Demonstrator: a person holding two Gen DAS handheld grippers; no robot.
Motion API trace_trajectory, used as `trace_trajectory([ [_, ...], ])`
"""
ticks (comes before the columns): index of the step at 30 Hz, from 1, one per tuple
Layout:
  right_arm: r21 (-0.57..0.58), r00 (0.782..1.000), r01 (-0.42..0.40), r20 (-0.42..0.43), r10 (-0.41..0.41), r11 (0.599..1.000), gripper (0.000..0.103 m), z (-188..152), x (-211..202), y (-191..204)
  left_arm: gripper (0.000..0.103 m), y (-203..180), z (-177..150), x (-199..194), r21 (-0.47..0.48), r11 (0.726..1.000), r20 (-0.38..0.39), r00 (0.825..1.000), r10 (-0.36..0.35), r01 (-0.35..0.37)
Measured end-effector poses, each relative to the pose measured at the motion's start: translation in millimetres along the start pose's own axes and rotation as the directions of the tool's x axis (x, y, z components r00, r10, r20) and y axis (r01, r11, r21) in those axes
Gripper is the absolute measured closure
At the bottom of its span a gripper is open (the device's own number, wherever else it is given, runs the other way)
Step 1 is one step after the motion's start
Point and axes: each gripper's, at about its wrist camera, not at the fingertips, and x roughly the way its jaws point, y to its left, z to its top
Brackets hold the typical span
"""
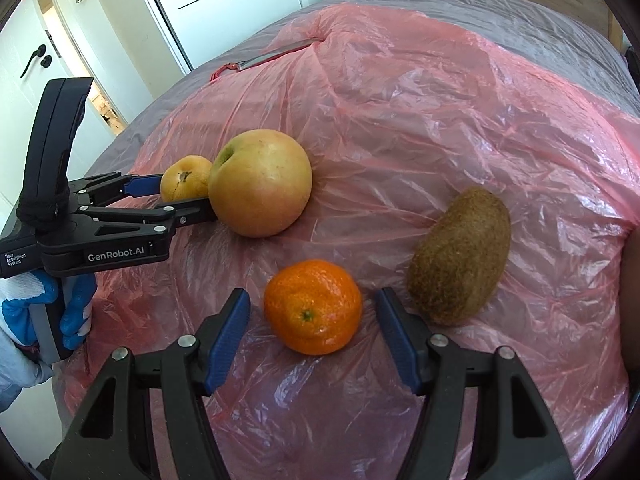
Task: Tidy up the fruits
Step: 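Grasp the yellow pear with the left tool while the right tool grasps the orange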
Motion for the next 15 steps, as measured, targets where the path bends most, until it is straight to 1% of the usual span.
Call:
trace_trajectory([
  [2,-0.001,1.000,-0.007,0.002,0.007,1.000,0.004,1.2,1.9,-1.4,0.047,-1.4,0.6,0.5,0.005,1.000,0.000,1.000,0.001,-0.001],
  [5,-0.009,1.000,-0.003,0.000,0.003,1.000,0.008,1.8,3.9,-1.3,0.053,-5.7,0.8,3.6,0.025,1.000,-0.004,1.000,0.009,-0.009],
  [8,-0.016,1.000,0.003,-0.003,-0.003,1.000,0.014,1.3,6.7,-0.3,0.054,-10.1,-0.2,6.4,0.042,0.999,-0.004,1.000,0.025,-0.025],
  [9,-0.018,1.000,0.008,-0.004,-0.008,1.000,0.018,1.0,7.6,-0.4,0.055,-10.1,-0.1,6.9,0.043,0.999,-0.003,1.000,0.027,-0.027],
  [10,-0.019,1.000,0.012,-0.004,-0.012,1.000,0.029,1.8,8.4,-0.8,0.055,-9.7,-0.2,6.9,0.041,0.999,-0.001,1.000,0.027,-0.027],
  [11,-0.020,1.000,0.016,-0.002,-0.016,1.000,0.033,1.7,8.2,-1.7,0.055,-9.4,-0.4,6.3,0.040,0.999,0.001,1.000,0.026,-0.026],
  [12,-0.018,1.000,0.015,0.001,-0.015,1.000,0.040,1.7,7.9,-2.7,0.055,-9.0,-0.7,6.0,0.039,0.999,0.003,1.000,0.024,-0.024],
  [13,-0.012,1.000,0.011,0.004,-0.011,1.000,0.044,1.4,7.3,-4.0,0.055,-8.7,-1.0,5.4,0.038,0.999,0.006,1.000,0.023,-0.023],
  [15,-0.006,1.000,0.008,0.008,-0.008,1.000,0.044,-0.2,5.6,-5.1,0.055,-7.4,-2.1,3.9,0.035,0.999,0.014,1.000,0.015,-0.015],
])
